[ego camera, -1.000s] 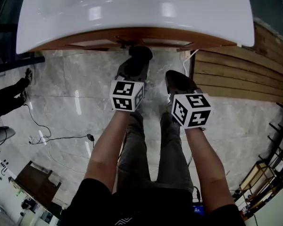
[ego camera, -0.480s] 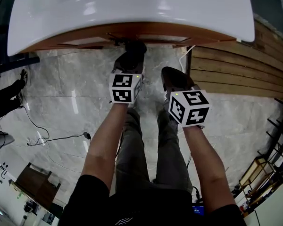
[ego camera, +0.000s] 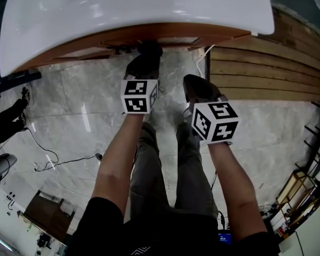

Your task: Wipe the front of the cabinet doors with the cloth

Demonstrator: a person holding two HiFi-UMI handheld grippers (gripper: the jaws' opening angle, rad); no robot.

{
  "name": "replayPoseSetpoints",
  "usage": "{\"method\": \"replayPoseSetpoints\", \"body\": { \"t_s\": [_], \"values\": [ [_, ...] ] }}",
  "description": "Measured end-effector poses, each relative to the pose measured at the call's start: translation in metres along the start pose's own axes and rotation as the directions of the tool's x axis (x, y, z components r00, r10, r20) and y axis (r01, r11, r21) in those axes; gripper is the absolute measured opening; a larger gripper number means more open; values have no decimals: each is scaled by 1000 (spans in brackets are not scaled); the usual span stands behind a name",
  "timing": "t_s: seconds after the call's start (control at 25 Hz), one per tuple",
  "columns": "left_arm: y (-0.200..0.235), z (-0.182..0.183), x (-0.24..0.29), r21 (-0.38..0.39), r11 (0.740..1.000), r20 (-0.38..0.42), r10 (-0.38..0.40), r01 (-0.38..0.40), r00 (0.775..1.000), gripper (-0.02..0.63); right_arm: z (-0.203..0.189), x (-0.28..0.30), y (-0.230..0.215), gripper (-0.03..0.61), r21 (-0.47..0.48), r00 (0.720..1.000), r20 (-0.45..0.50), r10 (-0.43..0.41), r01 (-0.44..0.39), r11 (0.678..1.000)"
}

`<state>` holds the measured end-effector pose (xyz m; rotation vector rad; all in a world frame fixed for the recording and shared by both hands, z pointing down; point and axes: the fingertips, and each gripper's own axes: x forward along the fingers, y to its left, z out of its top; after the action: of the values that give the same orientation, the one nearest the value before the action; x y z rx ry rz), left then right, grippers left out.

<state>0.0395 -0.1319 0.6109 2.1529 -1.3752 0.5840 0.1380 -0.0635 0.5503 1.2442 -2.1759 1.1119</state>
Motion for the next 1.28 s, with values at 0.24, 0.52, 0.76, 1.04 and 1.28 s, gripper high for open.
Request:
{"method": "replayPoseSetpoints", "body": {
  "t_s": [0.24,0.52,0.76,1.04,1.28],
  "values": [
    [-38,10,14,49,995,8,-86,85,996,104,-1,-6,-11,41,22,1000,10,-7,7,1000],
    [-76,19,21,160,972,-9,-175,174,984,104,-1,-10,-26,41,29,1000,13,-21,21,999],
    [-100,27,28,183,961,-9,-209,208,978,104,-2,-19,-32,41,38,999,19,-30,29,999],
    [-135,25,42,205,945,-21,-256,255,966,104,-10,-33,-47,41,66,998,29,-50,48,997],
    [-158,25,42,226,930,-21,-294,291,956,104,-21,-48,-60,41,96,997,27,-70,67,993]
  ]
}}
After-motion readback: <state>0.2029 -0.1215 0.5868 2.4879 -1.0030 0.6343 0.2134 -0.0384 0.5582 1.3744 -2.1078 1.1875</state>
